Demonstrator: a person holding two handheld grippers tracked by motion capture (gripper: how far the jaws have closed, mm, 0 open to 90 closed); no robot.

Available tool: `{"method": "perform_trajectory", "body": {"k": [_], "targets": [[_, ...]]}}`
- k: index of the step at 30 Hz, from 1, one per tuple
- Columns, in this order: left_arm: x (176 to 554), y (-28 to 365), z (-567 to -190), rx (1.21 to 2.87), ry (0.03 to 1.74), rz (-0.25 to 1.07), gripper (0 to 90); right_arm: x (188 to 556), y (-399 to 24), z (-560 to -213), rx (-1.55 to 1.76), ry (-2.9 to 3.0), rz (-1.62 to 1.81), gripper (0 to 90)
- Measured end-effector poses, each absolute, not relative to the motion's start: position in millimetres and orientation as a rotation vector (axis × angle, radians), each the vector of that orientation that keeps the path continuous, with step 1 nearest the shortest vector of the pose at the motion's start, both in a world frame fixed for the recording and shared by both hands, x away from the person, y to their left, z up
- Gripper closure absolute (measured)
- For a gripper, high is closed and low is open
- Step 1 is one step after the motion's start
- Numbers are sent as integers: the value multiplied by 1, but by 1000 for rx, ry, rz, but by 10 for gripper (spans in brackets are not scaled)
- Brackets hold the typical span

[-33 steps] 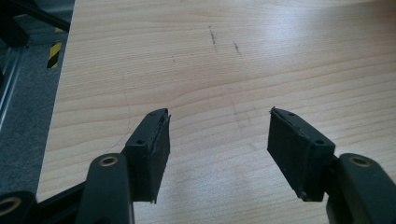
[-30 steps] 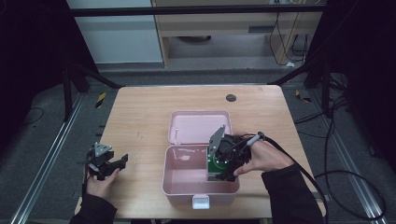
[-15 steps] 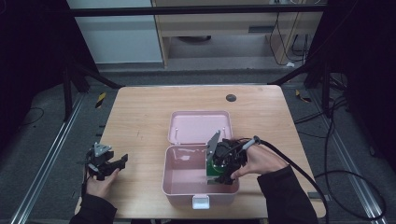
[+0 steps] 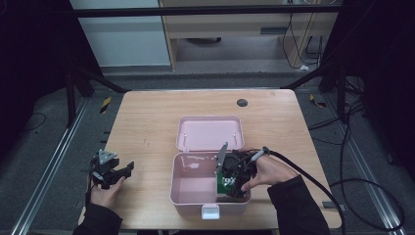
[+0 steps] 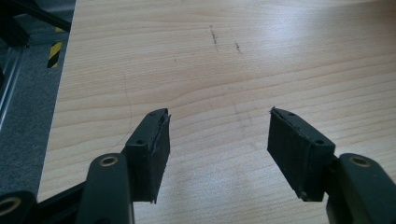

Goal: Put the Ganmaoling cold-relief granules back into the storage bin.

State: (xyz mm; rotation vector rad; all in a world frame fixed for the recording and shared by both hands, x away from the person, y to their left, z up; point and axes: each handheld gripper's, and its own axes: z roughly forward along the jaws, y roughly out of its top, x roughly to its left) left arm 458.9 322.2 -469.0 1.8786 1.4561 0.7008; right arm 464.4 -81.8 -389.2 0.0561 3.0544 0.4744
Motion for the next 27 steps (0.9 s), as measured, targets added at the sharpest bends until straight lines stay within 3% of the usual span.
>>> {"method": "perform_trajectory", "body": {"k": [11, 17, 27], "targets": [[459, 322, -469, 1880, 1458, 695, 384, 462, -106, -355, 170, 2882, 740, 131], [459, 322, -469, 1876, 1457, 691, 387, 467, -144, -334, 422, 2642, 906, 94], [458, 322, -470, 1868, 1459, 679, 409, 470, -195, -344, 723, 2397, 1049, 47]]}}
